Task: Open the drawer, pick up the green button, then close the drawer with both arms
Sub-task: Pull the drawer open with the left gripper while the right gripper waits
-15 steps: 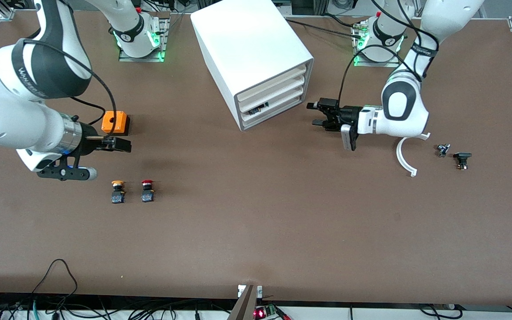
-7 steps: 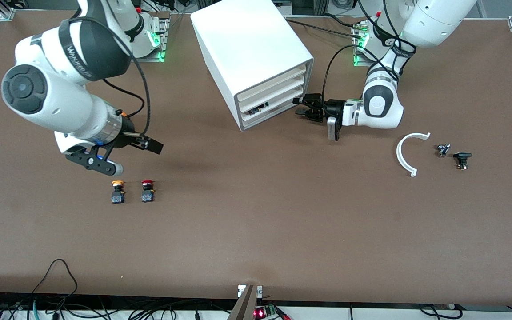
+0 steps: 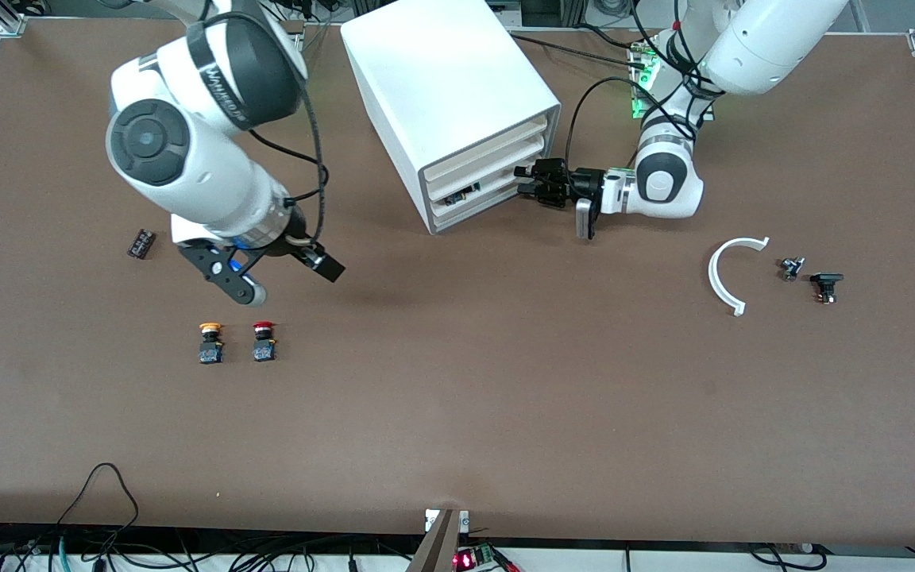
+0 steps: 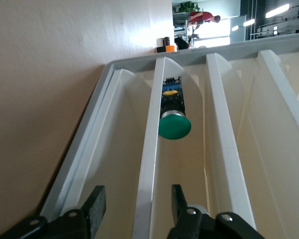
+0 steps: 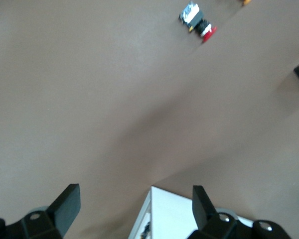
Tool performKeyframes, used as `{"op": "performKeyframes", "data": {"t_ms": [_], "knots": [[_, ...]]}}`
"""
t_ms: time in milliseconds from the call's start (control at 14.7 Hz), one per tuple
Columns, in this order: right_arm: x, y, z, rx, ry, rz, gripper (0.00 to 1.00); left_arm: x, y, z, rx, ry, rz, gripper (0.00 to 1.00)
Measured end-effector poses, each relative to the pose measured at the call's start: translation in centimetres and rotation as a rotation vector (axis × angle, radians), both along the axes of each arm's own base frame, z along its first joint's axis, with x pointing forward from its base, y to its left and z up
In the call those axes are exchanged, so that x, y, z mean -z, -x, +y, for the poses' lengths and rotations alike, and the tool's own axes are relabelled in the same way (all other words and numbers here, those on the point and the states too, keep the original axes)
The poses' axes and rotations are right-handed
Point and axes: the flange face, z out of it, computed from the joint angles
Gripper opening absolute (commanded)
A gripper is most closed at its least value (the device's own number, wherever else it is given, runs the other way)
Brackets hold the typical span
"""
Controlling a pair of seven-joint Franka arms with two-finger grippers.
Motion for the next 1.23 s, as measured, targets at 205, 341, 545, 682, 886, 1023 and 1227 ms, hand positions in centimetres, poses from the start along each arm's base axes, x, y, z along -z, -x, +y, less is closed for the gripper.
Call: {"op": "performKeyframes", "data": {"t_ms": [205,341,545,682,886,1023,1227], "knots": [[0.5,0.4,2.9,0.088,0.010,0.001,0.99,0.1,0.3,-0.2,0.004,0.003,0.003,0.00],[0.9,0.7,4.9,0.131,0.015,0.001,0.99,0.1,0.5,-0.2,0.004,0.002,0.006,0.00],[1.7,0.9,7.0,0.202,0.021,0.000,0.99,-0.1,0.3,-0.1,0.000,0.011,0.006,0.00],[2.0,0.8,8.1,0.246,0.018,-0.008,0.99,-0.2,-0.6,0.4,-0.019,0.007,-0.002,0.00],[2.6,0.6,10.1,0.286,-0.006,-0.039,0.99,-0.4,-3.6,2.7,-0.036,-0.014,-0.033,0.00],[3.4,0.9,11.7,0.315,-0.023,-0.056,0.99,-0.9,-6.4,4.7,-0.034,-0.040,-0.047,0.00],[5.0,2.0,14.7,0.352,-0.047,-0.065,0.99,-2.2,-10.8,7.4,-0.024,-0.093,-0.069,0.00]]}}
